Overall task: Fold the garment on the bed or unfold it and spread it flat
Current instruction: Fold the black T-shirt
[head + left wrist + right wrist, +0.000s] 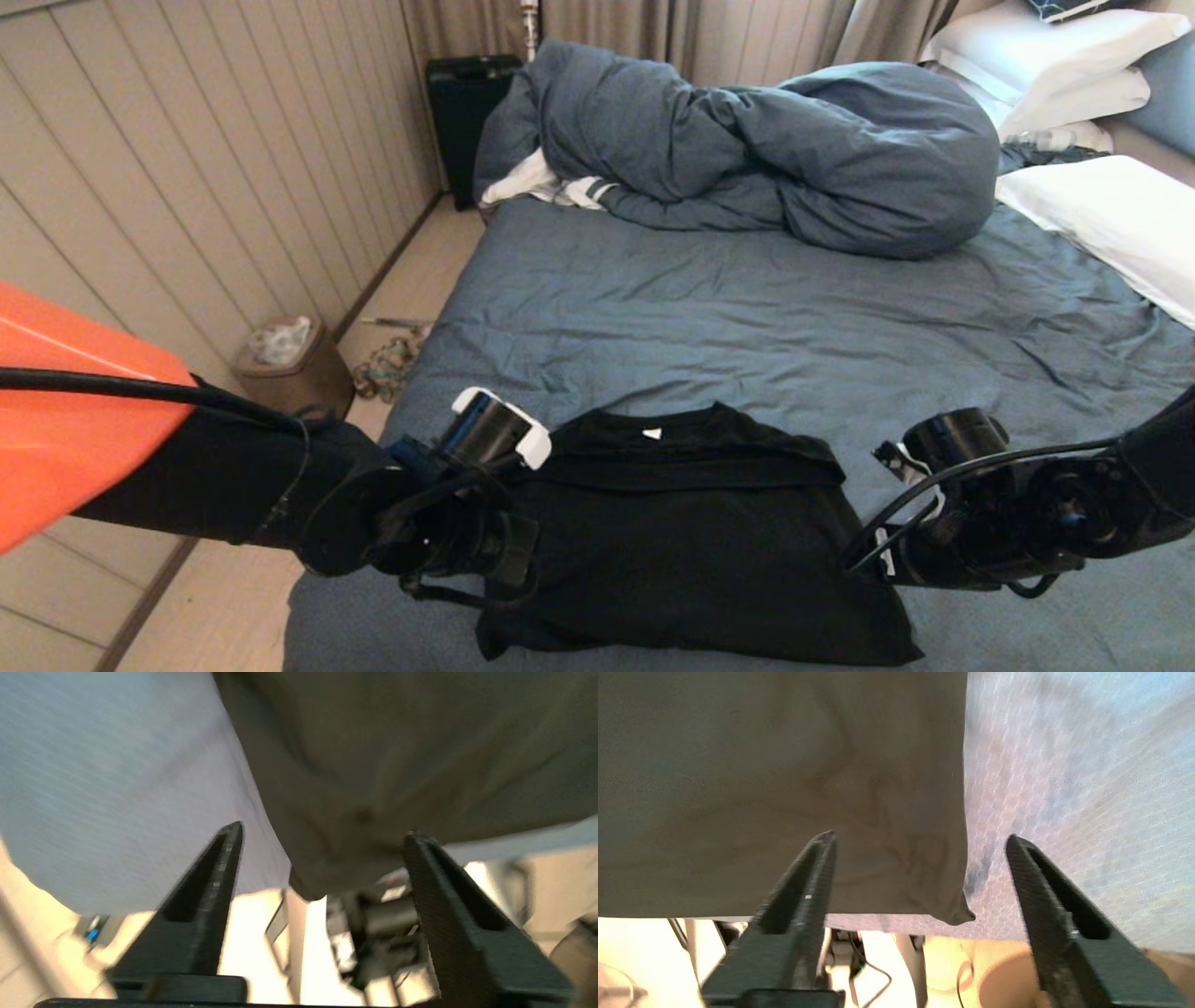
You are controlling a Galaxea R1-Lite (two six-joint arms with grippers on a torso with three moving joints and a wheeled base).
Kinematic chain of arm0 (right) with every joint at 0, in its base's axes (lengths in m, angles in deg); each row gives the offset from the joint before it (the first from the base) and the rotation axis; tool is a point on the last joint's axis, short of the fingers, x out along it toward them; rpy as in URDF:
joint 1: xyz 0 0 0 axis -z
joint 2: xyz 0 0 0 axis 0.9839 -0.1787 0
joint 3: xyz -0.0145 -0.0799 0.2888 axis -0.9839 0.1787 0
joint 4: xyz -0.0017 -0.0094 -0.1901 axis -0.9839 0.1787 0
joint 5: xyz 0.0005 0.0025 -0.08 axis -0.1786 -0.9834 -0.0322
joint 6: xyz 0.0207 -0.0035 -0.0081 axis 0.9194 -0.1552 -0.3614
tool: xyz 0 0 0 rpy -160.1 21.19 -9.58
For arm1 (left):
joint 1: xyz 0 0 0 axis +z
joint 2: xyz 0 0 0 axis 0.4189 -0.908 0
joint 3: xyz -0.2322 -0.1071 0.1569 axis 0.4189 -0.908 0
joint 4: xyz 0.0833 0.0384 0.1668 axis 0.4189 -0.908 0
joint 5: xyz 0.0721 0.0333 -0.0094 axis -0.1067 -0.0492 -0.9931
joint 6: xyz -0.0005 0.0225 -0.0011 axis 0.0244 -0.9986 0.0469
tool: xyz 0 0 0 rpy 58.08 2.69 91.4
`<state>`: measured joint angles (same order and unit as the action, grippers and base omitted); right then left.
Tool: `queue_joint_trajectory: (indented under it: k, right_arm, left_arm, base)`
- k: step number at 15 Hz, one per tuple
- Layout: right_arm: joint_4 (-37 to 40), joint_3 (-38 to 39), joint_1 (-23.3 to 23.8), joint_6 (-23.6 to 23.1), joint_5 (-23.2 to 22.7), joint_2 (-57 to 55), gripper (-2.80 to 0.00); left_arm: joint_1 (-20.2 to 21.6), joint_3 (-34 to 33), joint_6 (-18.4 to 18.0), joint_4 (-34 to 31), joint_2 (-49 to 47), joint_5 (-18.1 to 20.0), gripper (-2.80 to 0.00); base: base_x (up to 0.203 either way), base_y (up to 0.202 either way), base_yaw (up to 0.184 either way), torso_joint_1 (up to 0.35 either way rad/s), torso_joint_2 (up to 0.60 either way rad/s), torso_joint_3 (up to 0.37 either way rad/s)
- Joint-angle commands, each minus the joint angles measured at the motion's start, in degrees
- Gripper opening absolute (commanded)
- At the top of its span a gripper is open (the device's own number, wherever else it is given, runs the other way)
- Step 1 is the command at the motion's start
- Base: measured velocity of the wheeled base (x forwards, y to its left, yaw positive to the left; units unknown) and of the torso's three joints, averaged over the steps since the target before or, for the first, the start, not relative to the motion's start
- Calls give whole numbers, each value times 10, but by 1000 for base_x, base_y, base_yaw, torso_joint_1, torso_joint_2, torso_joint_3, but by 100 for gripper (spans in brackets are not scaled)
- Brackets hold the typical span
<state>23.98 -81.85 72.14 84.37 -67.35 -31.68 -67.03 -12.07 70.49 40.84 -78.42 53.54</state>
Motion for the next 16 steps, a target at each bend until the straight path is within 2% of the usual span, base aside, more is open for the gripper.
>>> queue_joint_trajectory:
  k: [1,2,3,5,7,11,12,16]
  right_arm:
    - [1,-11,0,1,0,46,0]
    - [3,-25,-1,2,0,70,0]
    - [14,-46,-2,1,0,83,-280]
    - [54,-99,-5,0,-1,94,-280]
    - [63,-141,-21,0,-3,67,-280]
    - [66,-224,-92,2,-5,-24,-280]
    - [66,-238,-107,2,-5,-38,-280]
    - [66,-280,-135,3,-5,-107,-280]
  left_arm:
    - [18,20,2,-3,46,-1,0]
    - [26,38,3,-8,51,-1,-280]
    - [28,51,3,-18,51,-1,-280]
    - [29,101,3,-49,36,3,-280]
    - [28,161,9,-63,-8,6,-280]
    - [22,305,45,-105,-98,7,-280]
    - [19,320,56,-119,-113,7,-280]
    - [-21,296,64,-124,-147,10,-280]
  base:
    - [0,0,0,0,0,0]
    - [0,0,0,0,0,0]
    - [0,0,0,0,0,0]
    - [0,0,0,0,0,0]
    - [0,0,0,0,0,0]
    - [0,0,0,0,0,0]
    - [0,0,0,0,0,0]
    - [0,0,0,0,0,0]
